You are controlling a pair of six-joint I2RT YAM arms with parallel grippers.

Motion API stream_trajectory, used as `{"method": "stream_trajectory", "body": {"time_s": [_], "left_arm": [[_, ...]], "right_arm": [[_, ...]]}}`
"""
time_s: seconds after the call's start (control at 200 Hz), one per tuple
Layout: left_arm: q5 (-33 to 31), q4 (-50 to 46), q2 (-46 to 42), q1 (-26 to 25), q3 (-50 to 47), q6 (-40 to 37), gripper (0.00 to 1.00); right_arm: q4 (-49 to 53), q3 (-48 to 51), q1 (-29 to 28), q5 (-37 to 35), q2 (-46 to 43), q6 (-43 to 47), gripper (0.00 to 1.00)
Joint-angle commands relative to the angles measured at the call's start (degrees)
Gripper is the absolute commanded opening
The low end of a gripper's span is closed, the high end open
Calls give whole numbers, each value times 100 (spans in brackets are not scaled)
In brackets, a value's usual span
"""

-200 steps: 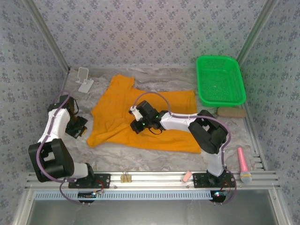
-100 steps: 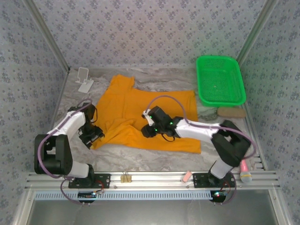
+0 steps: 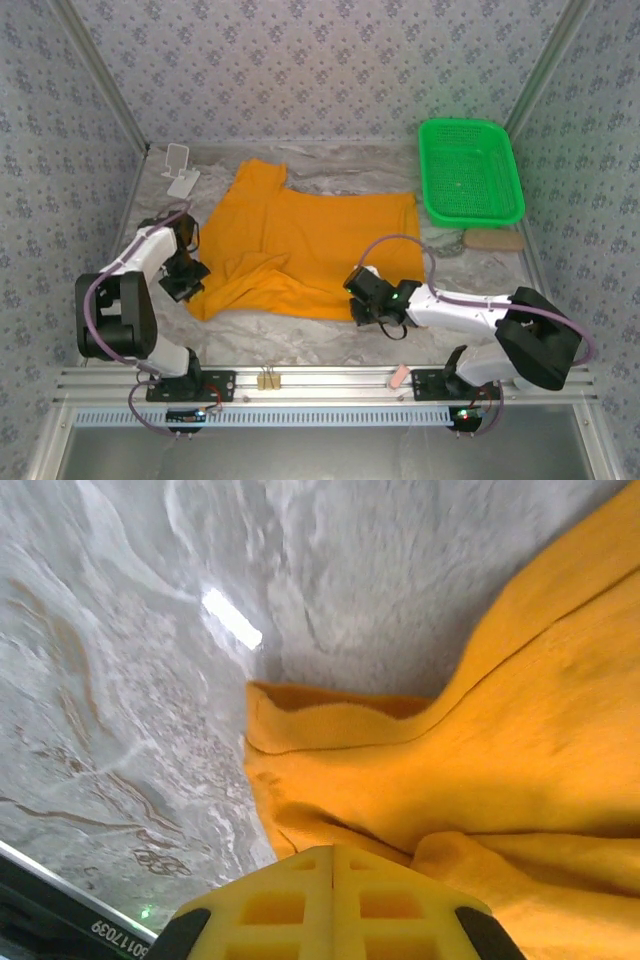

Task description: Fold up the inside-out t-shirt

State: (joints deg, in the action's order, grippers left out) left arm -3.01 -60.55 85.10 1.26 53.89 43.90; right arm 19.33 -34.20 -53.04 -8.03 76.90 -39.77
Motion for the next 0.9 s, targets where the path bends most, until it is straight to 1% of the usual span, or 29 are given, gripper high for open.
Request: {"method": "stream_trajectory", "body": {"time_s": [0.0, 0.08, 0.165, 0.18, 0.205, 0.22, 0.24, 0.27, 0.315, 0.365, 0.4, 0.43, 0.475, 0.55, 0.61, 0.66, 0.715, 0.735, 0.75, 0.83, 0.895], "left_arm": [[-248, -513, -201, 165, 265, -364, 0], [-239, -517, -225, 269, 298, -538, 0], [180, -448, -123, 304, 280, -725, 0], [256, -442, -91, 304, 269, -729, 5], [360, -413, -47, 288, 227, -711, 19], [425, -387, -17, 281, 185, -696, 24], [491, -342, 21, 277, 136, -663, 26], [573, -242, 67, 279, 41, -597, 27], [641, -42, 140, 280, -115, -490, 28], [644, 157, 256, 287, -225, -417, 27], [612, 234, 368, 287, -247, -388, 27], [590, 236, 466, 286, -233, -382, 26], [627, 216, 576, 281, -213, -382, 24], [743, 251, 562, 279, -313, -353, 23], [769, 257, 480, 287, -397, -333, 23], [687, 177, 431, 287, -406, -352, 27], [575, 85, 382, 286, -416, -336, 31], [557, 79, 358, 287, -447, -322, 36], [535, 79, 350, 287, -467, -312, 38], [524, 198, 350, 300, -562, -316, 39], [538, 226, 482, 331, -551, -339, 38]], "right_arm": [[297, 191, 205, -113, -62, -577, 11], [560, 379, 197, -59, -201, -837, 9], [959, 596, 221, -158, -538, -1027, 9], [1059, 600, 231, -227, -611, -1024, 9], [1255, 589, 230, -333, -749, -980, 11], [1362, 565, 232, -406, -842, -954, 12], [1550, 518, 233, -486, -933, -907, 15], [1817, 414, 248, -679, -1111, -795, 20], [1843, 232, 250, -912, -1298, -429, 29], [1458, 19, 229, -881, -1387, 285, 33], [948, -135, 188, -681, -1353, 986, 37], [482, -247, 138, -304, -1259, 1707, 40], [-99, -552, 39, 126, -997, 2654, 44], [-795, -1208, -111, 612, -348, 4145, 47], [-1081, -1792, -151, 1455, 314, 5392, 50], [-1180, -2347, -179, 1902, 935, 6061, 54], [-1220, -3050, -174, 2144, 1666, 6390, 55], [-1215, -3281, -174, 2283, 1976, 6480, 56], [-1223, -3543, -165, 2380, 2169, 6526, 57], [-1365, -4431, -180, 2743, 3115, 6466, 60], [-1108, -5278, -186, 2818, 3823, 6244, 61]]}}
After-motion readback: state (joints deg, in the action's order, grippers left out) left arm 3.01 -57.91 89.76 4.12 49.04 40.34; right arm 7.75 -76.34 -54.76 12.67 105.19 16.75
